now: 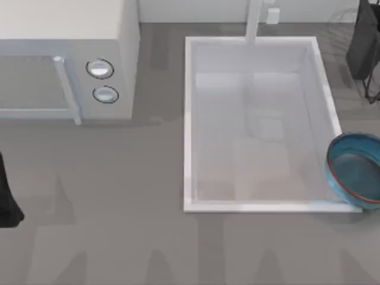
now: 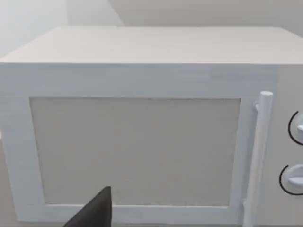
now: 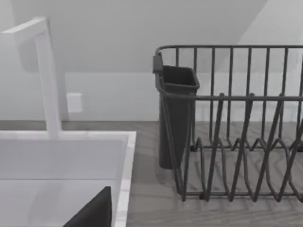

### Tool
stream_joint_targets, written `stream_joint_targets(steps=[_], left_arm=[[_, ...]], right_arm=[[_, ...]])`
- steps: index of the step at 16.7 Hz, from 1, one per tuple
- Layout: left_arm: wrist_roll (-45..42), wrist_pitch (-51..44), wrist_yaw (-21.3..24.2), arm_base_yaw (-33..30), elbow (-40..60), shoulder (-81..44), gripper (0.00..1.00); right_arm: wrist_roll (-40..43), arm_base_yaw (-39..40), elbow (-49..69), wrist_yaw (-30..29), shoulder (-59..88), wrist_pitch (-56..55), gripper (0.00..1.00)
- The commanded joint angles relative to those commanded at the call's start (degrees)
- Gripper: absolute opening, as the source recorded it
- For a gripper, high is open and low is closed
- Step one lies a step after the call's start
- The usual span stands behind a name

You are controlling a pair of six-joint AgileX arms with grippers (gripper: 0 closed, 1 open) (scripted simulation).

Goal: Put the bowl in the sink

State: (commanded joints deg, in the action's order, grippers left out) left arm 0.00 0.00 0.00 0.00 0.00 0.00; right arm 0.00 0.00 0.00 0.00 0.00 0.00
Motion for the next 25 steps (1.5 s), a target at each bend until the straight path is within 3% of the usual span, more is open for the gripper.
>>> stream_joint_targets(steps=[4,8,19,25], left_arm=[[0.0,0.0,0.0,0.0,0.0,0.0,1.0],[0.0,0.0,0.0,0.0,0.0,0.0,1.0],[0.0,0.0,0.0,0.0,0.0,0.0,1.0],[0.0,0.0,0.0,0.0,0.0,0.0,1.0]], right_arm=[[0.12,-0.08,1.8,0.25,1.82,1.57,1.0],[0.8,-0.88,12.32,1.28,12.78,10.2,1.0],[4.45,-5.17,58.98,4.29,75.64,50.29,1.0],[5.71,-6.86,78.34,5.96,98.6,66.01,1.0]])
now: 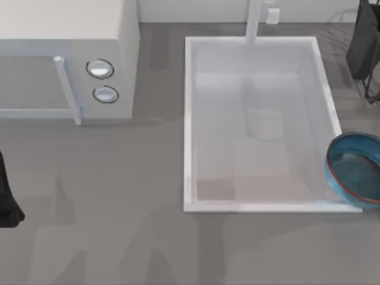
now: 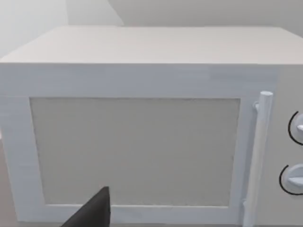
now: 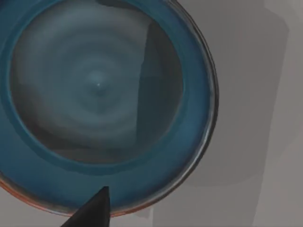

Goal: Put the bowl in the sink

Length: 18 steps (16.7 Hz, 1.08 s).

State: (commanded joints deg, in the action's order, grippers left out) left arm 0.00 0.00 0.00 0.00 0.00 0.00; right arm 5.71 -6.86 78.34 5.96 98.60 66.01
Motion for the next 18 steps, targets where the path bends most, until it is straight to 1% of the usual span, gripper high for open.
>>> stream_joint_targets(steps=[4,10,12,18], left_arm=[[0.0,0.0,0.0,0.0,0.0,0.0,1.0],[0.0,0.0,0.0,0.0,0.0,0.0,1.0],[0.0,0.0,0.0,0.0,0.0,0.0,1.0],[0.0,0.0,0.0,0.0,0.0,0.0,1.0]], right_arm=[[0.34,-0.44,5.35,0.66,5.97,3.85,1.0],[0.15,-0.1,4.41,0.62,6.12,2.83,1.0],[-0.26,0.14,1.99,0.67,7.02,-0.4,1.0],[-1.65,1.43,-8.16,0.66,11.59,-15.84,1.0]])
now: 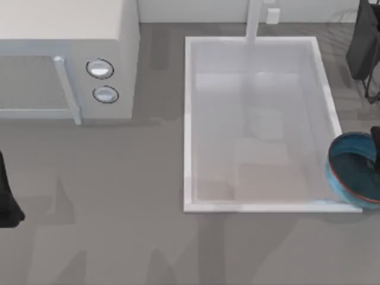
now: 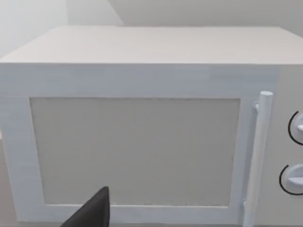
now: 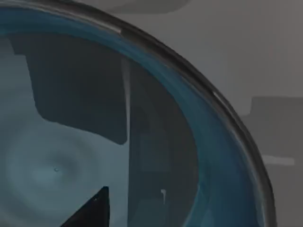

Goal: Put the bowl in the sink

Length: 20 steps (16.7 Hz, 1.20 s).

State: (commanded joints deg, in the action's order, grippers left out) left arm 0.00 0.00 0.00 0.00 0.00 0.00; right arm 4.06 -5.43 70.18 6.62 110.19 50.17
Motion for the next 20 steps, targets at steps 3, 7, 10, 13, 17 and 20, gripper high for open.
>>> stream_joint_targets(steps=[3,7,10,13,17,20], left_arm=[[0.0,0.0,0.0,0.0,0.0,0.0,1.0],[0.0,0.0,0.0,0.0,0.0,0.0,1.0],[0.0,0.0,0.0,0.0,0.0,0.0,1.0],[0.0,0.0,0.0,0.0,0.0,0.0,1.0],[0.0,0.0,0.0,0.0,0.0,0.0,1.0],[0.0,0.0,0.0,0.0,0.0,0.0,1.0]], right_arm=[[-0.24,0.25,-1.71,0.0,0.79,-2.18,1.0],[-0.24,0.25,-1.71,0.0,0.79,-2.18,0.92],[-0.24,0.25,-1.71,0.0,0.79,-2.18,0.7],[-0.24,0.25,-1.71,0.0,0.79,-2.18,0.47],[-0.24,0.25,-1.71,0.0,0.79,-2.18,0.17],[-0.24,0.25,-1.71,0.0,0.79,-2.18,0.0]])
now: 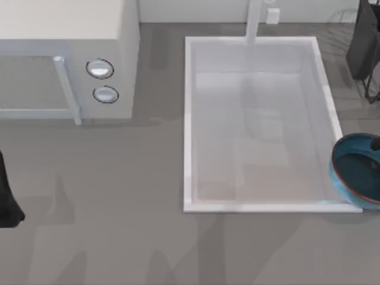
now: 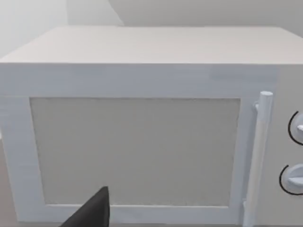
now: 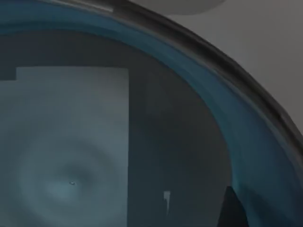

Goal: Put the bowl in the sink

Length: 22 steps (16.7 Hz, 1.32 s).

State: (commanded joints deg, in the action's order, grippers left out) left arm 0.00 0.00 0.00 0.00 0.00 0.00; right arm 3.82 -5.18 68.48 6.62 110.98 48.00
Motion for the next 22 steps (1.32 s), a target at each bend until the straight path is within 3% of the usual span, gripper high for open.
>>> stream_joint_targets(steps=[11,22], left_arm=[[0.0,0.0,0.0,0.0,0.0,0.0,1.0],[0.0,0.0,0.0,0.0,0.0,0.0,1.0]], right_arm=[[-0.04,-0.05,2.16,0.14,-0.47,2.22,0.0],[0.28,-0.34,25.57,0.17,-6.79,32.52,0.0]])
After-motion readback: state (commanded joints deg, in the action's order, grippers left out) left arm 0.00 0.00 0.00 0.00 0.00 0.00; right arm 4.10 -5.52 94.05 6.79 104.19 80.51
